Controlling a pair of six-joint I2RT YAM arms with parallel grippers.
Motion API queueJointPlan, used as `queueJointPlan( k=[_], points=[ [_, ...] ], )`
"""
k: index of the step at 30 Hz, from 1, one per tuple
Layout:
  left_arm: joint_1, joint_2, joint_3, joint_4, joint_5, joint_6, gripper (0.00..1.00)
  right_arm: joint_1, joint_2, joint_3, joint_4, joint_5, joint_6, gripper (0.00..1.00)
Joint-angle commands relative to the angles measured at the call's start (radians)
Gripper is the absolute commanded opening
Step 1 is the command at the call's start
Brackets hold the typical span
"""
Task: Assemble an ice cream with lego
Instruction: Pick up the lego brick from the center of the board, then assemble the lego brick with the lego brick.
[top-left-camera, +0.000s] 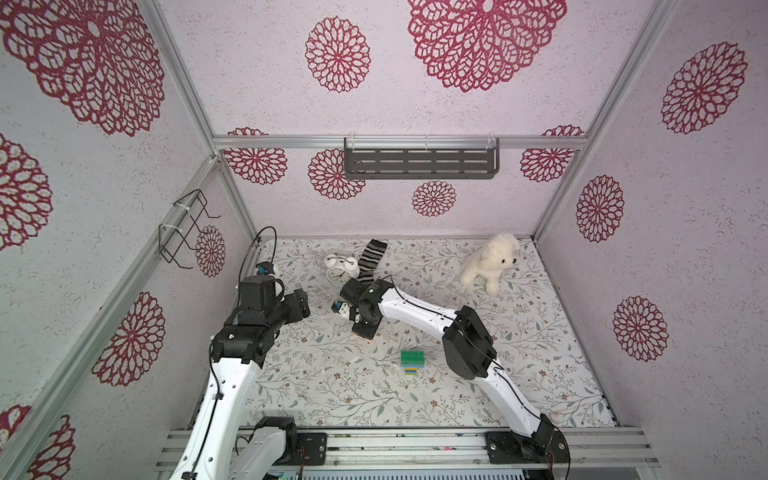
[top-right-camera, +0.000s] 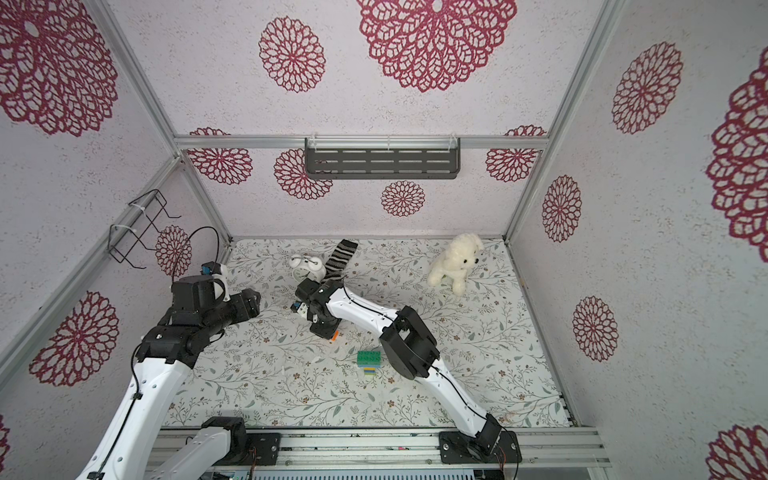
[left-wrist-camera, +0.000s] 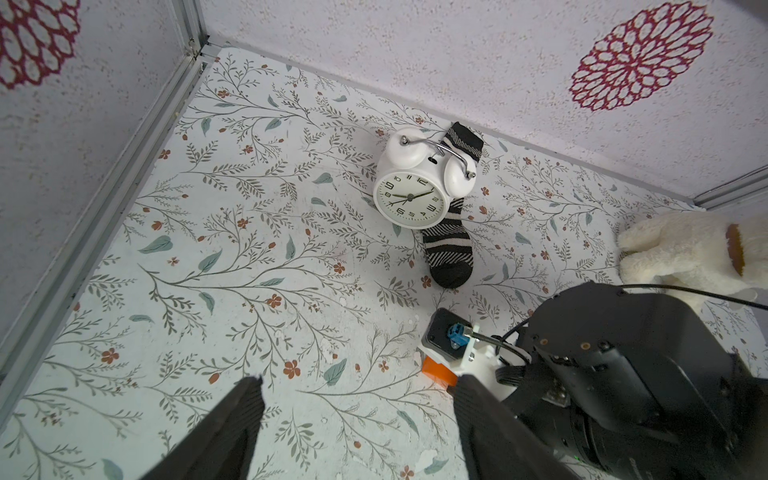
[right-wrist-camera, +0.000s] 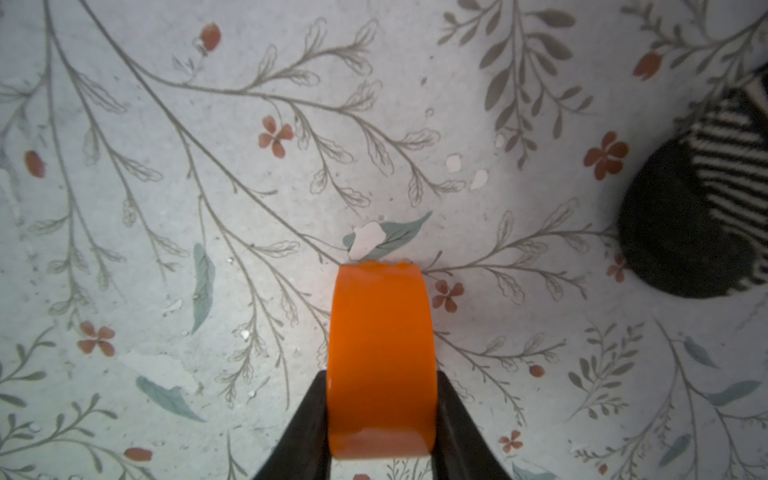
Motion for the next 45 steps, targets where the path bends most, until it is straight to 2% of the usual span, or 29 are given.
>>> queueJointPlan(
  k=[1, 11, 21, 35, 45],
  points=[
    [0.010, -0.005, -0.014, 0.028, 0.019, -0.004, 0.77, -0.008, -0.063, 0.019, 0.000, -0.003, -0.029, 0.24],
    [0.016, -0.018, -0.017, 0.039, 0.054, -0.002, 0.77, -0.044, -0.206, 0.013, -0.126, -0.015, -0.123, 0.23],
    [0.022, -0.027, -0.020, 0.033, 0.054, -0.004, 0.77, -0.072, -0.387, -0.099, -0.211, -0.071, -0.257, 0.23],
    [0.030, -0.019, -0.021, 0.037, 0.054, -0.006, 0.77, -0.074, -0.660, -0.366, -0.280, -0.079, -0.389, 0.22],
    [0.039, -0.008, -0.021, 0.038, 0.053, -0.007, 0.77, -0.060, -0.767, -0.539, -0.249, -0.097, -0.358, 0.22]
  ],
)
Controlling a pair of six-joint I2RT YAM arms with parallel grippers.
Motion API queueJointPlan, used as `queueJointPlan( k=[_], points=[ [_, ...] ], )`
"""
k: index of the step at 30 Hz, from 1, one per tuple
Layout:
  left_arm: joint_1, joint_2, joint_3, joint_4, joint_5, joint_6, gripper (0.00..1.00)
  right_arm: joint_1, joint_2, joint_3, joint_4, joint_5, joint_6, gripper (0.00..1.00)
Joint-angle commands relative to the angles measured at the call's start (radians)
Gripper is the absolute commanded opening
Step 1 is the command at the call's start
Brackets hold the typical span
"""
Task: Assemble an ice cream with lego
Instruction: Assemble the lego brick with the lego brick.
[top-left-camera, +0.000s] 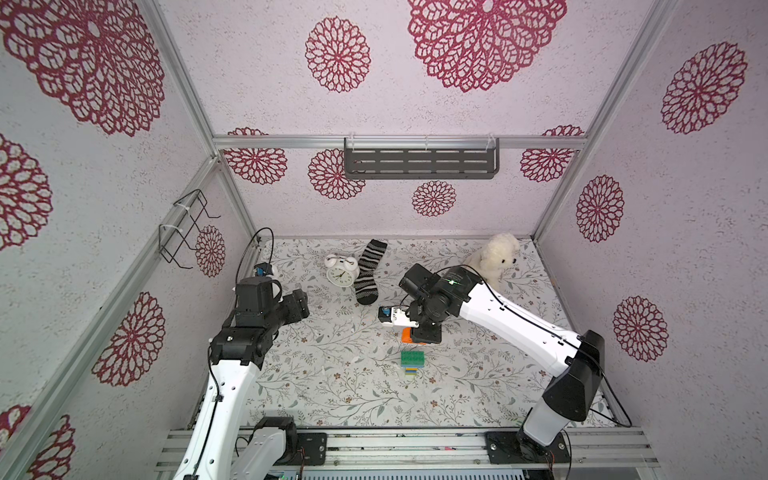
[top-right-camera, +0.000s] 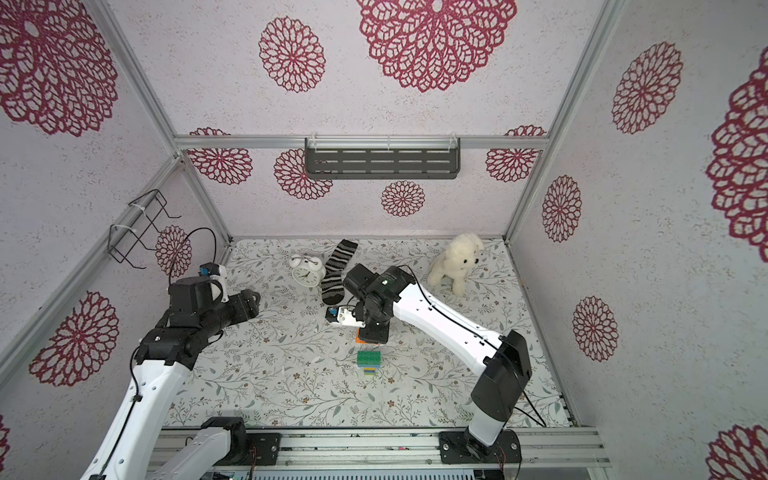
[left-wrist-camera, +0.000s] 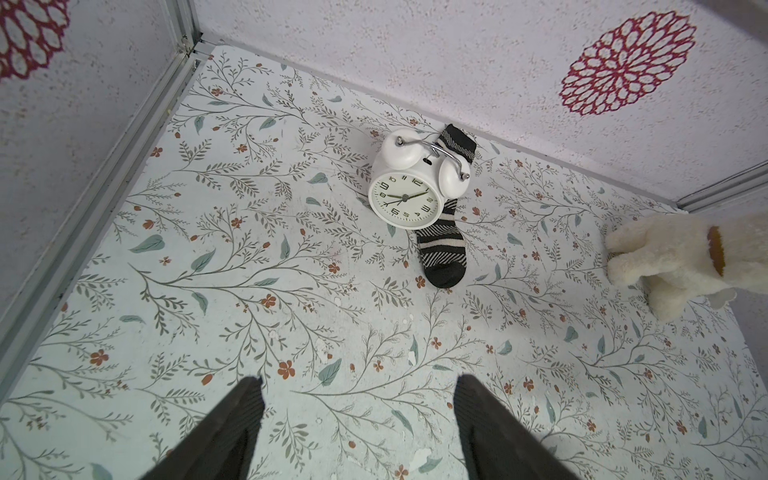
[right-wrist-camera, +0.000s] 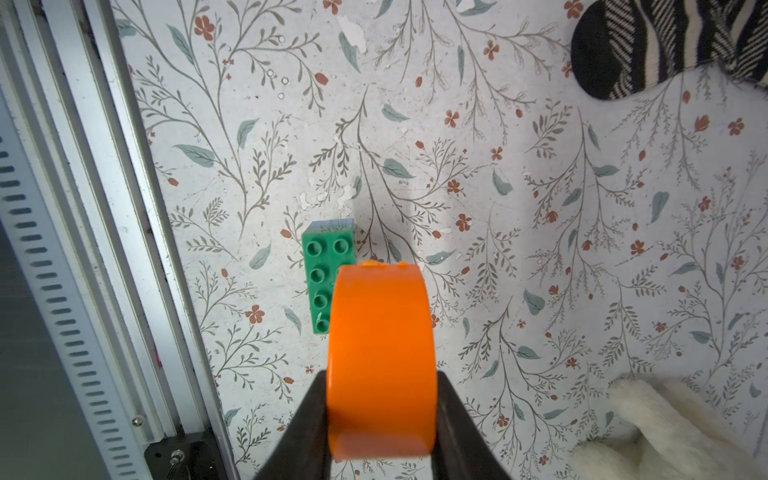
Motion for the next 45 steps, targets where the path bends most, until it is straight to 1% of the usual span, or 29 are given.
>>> queueJointPlan(
  k=[1, 10, 18, 45],
  points=[
    [0.015, 0.004, -0.011, 0.028, 0.007, -0.006, 0.77, 0.009, -0.033, -0.043, 0.006, -0.017, 0.004, 0.22],
    [0.018, 0.010, -0.010, 0.028, 0.007, -0.007, 0.77, 0.020, -0.039, -0.124, 0.065, -0.032, 0.011, 0.23],
    [0.021, 0.010, -0.011, 0.029, 0.008, -0.006, 0.77, 0.028, -0.037, -0.145, 0.112, -0.043, -0.012, 0.24],
    [0.036, 0.019, -0.011, 0.035, 0.029, -0.010, 0.77, 0.042, -0.022, -0.168, 0.103, -0.043, -0.005, 0.23]
  ],
)
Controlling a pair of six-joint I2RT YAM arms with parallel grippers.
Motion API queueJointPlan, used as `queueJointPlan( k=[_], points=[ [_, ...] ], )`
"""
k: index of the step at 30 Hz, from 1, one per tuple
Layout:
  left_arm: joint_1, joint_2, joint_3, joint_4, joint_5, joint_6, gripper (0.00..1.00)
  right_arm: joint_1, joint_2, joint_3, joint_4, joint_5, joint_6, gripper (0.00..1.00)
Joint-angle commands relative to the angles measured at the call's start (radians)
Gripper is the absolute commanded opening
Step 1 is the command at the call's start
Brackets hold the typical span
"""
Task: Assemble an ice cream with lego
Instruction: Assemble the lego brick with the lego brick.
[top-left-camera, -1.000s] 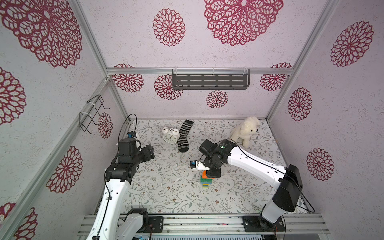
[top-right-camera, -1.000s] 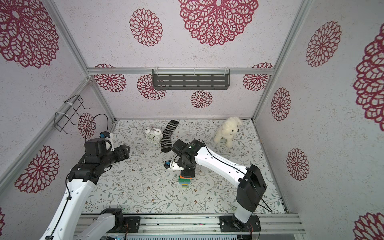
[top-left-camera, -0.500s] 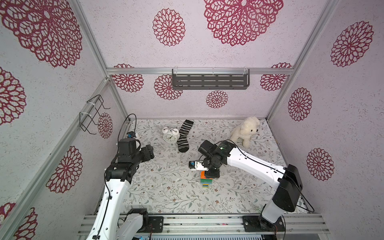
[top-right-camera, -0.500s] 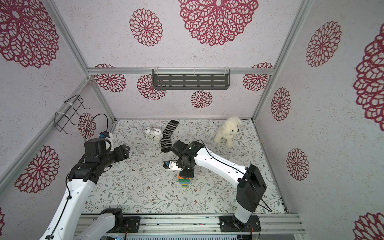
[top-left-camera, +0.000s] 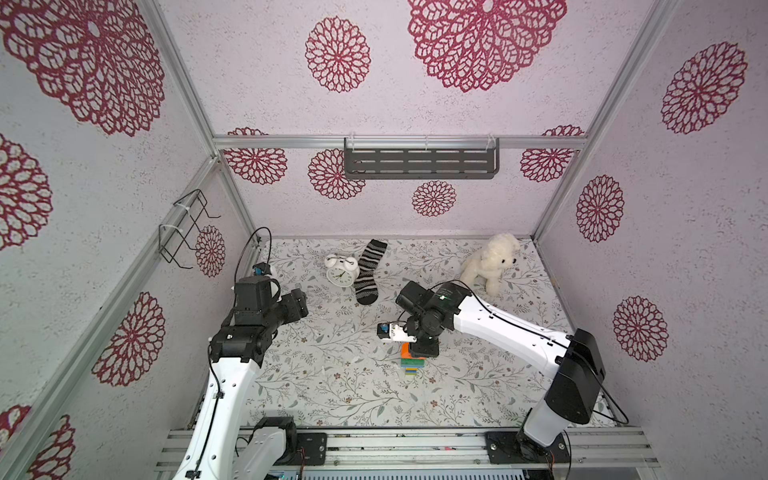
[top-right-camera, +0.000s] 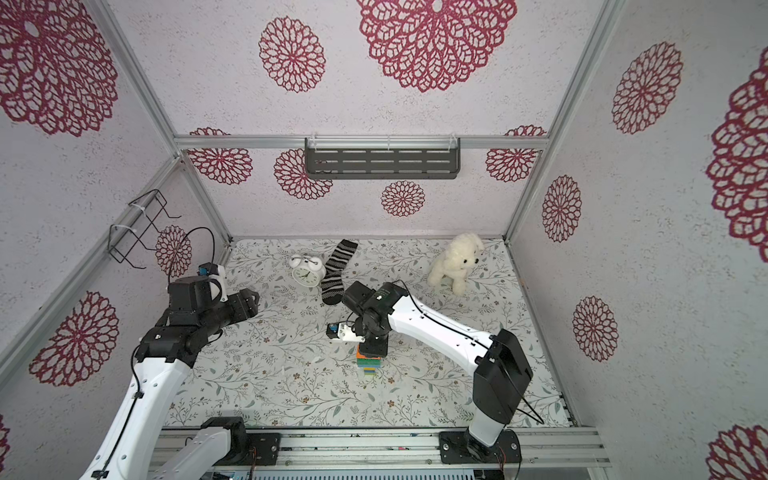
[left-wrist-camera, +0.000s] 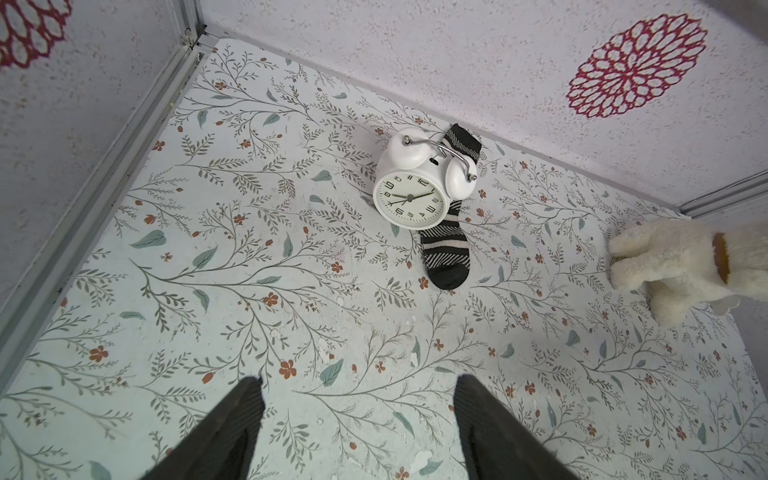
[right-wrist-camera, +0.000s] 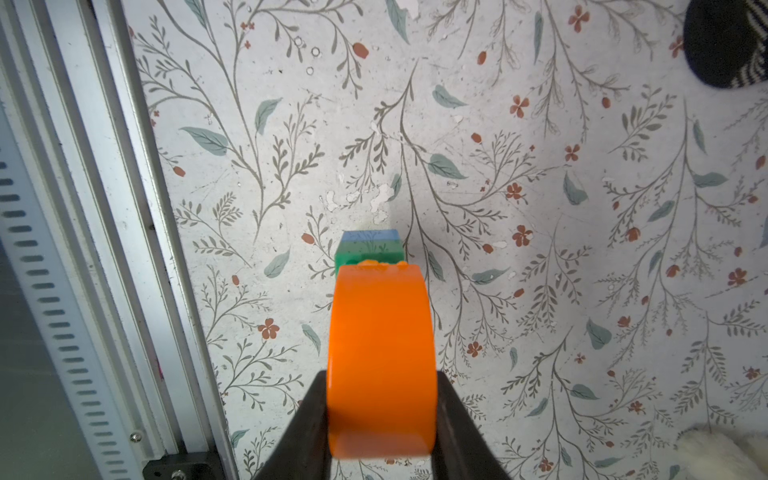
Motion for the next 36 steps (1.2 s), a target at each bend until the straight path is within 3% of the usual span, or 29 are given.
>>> queueJointPlan(
  k=[1, 36],
  points=[
    [0.014, 0.006, -0.009, 0.028, 0.012, -0.006, 0.77, 0.007, -0.017, -0.005, -0.016, -0.012, -0.007, 0.23],
    [0.018, 0.006, -0.010, 0.028, 0.018, -0.006, 0.77, 0.016, 0.010, -0.037, 0.003, 0.021, 0.049, 0.24]
  ],
)
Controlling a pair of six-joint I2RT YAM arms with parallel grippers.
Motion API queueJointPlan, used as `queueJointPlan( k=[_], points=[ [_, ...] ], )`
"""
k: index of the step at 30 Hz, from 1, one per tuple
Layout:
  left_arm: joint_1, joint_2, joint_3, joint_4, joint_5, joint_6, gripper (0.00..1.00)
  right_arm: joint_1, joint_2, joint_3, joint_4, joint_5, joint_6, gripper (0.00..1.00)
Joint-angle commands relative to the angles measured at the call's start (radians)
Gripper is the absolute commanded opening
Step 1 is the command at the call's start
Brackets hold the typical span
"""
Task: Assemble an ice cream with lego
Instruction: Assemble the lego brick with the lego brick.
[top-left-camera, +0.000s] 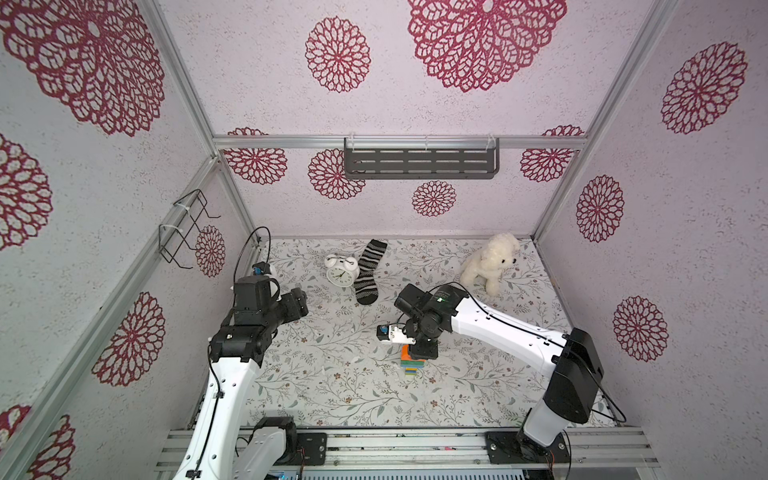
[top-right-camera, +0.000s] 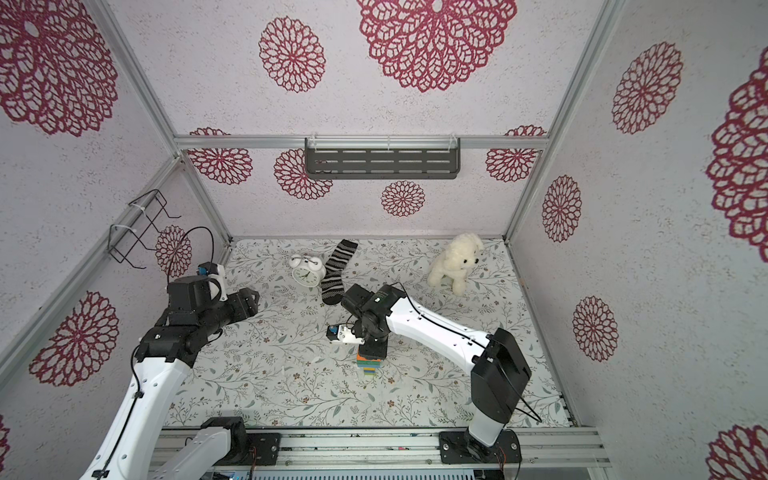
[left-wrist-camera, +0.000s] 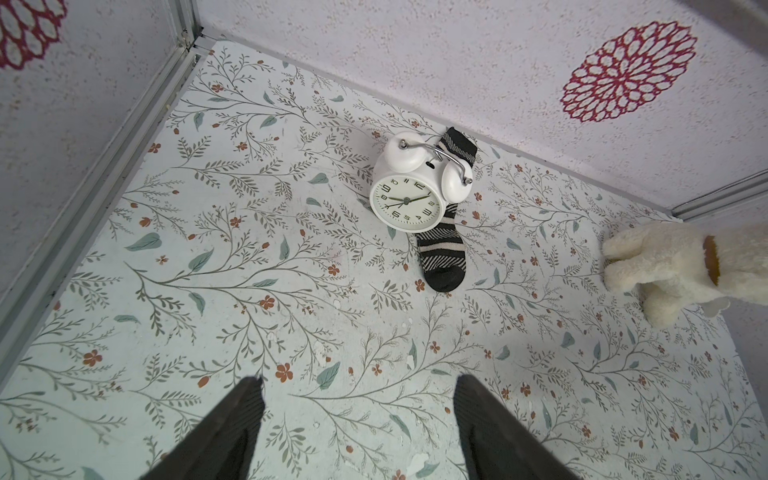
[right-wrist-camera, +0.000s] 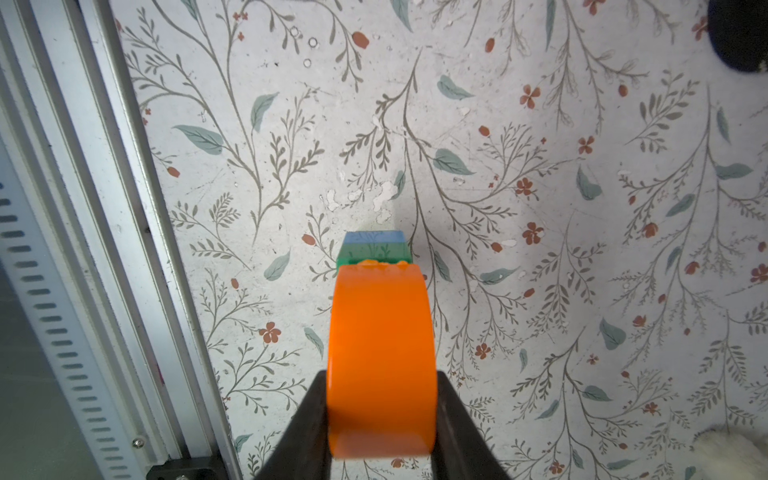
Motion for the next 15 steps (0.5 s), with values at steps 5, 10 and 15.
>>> queueJointPlan(
  k=[5, 10, 15],
  points=[
    [0.014, 0.006, -0.010, 0.021, 0.009, -0.003, 0.77, 0.008, -0.004, -0.028, -0.014, 0.020, 0.033, 0.24],
    [0.014, 0.006, -0.010, 0.021, 0.009, -0.003, 0.77, 0.009, -0.009, -0.040, -0.012, 0.024, 0.042, 0.24],
    [0.014, 0.007, -0.010, 0.021, 0.010, -0.003, 0.77, 0.009, -0.011, -0.061, -0.009, 0.029, 0.048, 0.24]
  ],
)
